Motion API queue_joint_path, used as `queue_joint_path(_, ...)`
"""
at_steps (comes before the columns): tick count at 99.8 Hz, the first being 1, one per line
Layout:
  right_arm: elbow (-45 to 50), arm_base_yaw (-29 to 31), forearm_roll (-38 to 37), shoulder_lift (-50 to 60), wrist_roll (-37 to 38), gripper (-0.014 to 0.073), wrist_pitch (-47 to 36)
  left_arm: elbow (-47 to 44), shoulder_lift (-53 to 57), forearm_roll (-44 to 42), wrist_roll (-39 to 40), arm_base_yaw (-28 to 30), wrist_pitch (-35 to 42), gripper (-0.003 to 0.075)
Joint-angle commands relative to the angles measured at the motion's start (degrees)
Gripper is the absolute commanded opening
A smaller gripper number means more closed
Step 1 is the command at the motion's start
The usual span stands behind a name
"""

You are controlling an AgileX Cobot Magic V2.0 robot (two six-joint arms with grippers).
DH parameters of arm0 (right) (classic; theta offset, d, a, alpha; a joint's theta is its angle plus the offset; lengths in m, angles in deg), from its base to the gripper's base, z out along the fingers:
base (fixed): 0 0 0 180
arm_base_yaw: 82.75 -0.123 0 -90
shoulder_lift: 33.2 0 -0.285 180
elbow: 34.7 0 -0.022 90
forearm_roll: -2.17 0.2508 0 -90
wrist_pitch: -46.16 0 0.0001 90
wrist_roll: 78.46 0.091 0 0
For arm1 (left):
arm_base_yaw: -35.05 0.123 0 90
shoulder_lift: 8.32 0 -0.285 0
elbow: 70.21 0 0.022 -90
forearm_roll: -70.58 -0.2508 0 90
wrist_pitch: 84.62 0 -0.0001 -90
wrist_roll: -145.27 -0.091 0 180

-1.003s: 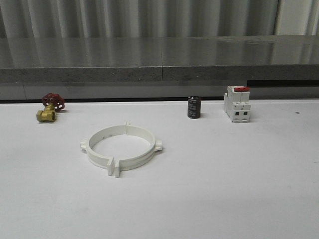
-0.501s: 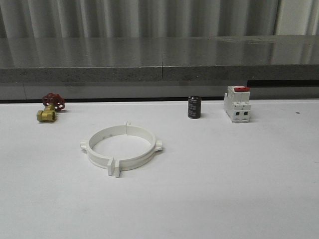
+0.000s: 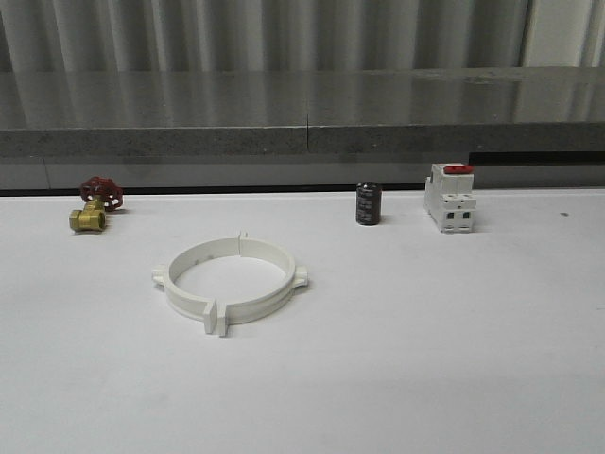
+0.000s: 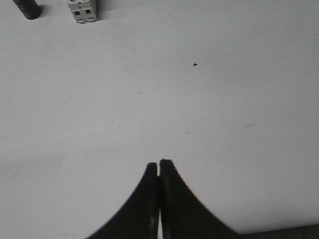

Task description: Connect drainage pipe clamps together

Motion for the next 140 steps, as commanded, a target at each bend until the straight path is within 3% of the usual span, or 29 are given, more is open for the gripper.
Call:
queue_joint_path(1, -1.2, 0.4, -1.8, 0.0, -0.4, -0.0067, -2.7, 1.6, -0.4, 0.0, -0.1, -0.2, 3.8, -0.0020)
queue_joint_path(38, -0.6, 0.5, -3.2, 2.0, -1.4, -0.0067, -4.0, 1.6, -0.4, 0.0, -0.1, -0.2, 3.8, -0.0020)
queue_joint_path(69, 8.9, 1.0, 0.0, 14.7, -13.0, -0.0067, -18.4, 1.6, -0.4, 0.0, -0.1, -0.2, 3.8, -0.0020)
queue_joint_path(106, 19.4, 13.2, 18.9, 31.0, -34.7, -0.0067, -28.7, 1.6, -0.4, 0.0, -0.1, -0.2, 3.8, -0.0020)
queue_joint_path(140, 31.6, 14.5, 19.4, 34.4, -34.7, -0.0067, -48.3, 1.6, -0.4, 0.0, -0.1, -0.2, 3.8, -0.0020)
